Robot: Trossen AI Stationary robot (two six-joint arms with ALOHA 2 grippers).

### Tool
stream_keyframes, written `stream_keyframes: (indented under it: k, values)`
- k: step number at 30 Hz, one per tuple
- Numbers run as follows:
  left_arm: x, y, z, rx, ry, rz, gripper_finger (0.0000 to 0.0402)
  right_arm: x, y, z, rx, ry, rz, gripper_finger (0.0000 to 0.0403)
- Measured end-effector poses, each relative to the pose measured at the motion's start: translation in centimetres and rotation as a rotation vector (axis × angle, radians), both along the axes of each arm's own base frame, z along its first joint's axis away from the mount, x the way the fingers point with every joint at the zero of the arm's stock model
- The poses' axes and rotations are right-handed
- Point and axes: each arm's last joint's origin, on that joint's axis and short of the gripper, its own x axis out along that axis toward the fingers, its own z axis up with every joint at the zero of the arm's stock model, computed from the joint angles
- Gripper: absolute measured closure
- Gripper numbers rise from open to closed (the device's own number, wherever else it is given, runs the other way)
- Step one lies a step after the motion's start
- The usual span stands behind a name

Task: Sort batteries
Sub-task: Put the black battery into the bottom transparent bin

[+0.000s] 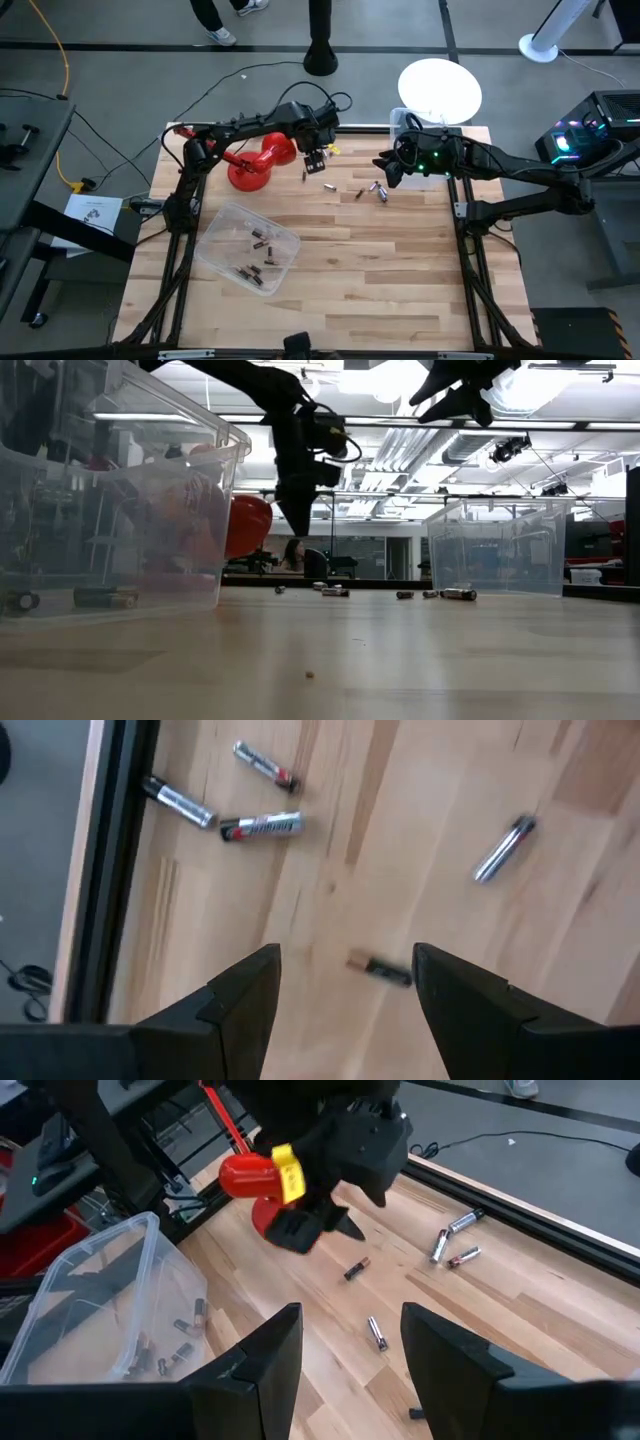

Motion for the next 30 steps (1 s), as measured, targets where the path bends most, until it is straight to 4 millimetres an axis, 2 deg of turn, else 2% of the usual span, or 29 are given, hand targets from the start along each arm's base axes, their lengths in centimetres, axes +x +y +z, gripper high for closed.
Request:
stream_keyframes:
  k: [5,9,14,19,26,30]
  values:
    - [0.6,-1.4,-0.4,-0.037,0.004,0.12,0.0181,0.0,-0.1,0.1,-0.019,-0.008,-0.029,0.0238]
    - [1.3,-2.3,-2.1,-0.071,0.04,0.206,0.0181,0.0,-0.1,0.2,-0.025,-0.013,-0.038,0.0238]
    - [2.8,-2.6,-4.6,-0.09,-0.002,0.383,0.0181,0.1,-0.1,0.1,-0.022,-0.014,-0.039,0.0238]
    - [3.0,-2.7,-6.1,-0.105,0.034,0.496,0.0181,0.1,-0.1,0.1,-0.023,-0.014,-0.039,0.0238]
    - [2.7,-3.2,-6.0,0.072,0.06,0.644,0.0181,0.1,-0.1,0.1,-0.025,-0.011,-0.037,0.0238]
    - [2.4,-4.2,-6.9,0.127,0.091,0.69,0.0181,0.1,-0.1,0.1,-0.052,0.006,-0.02,0.0238]
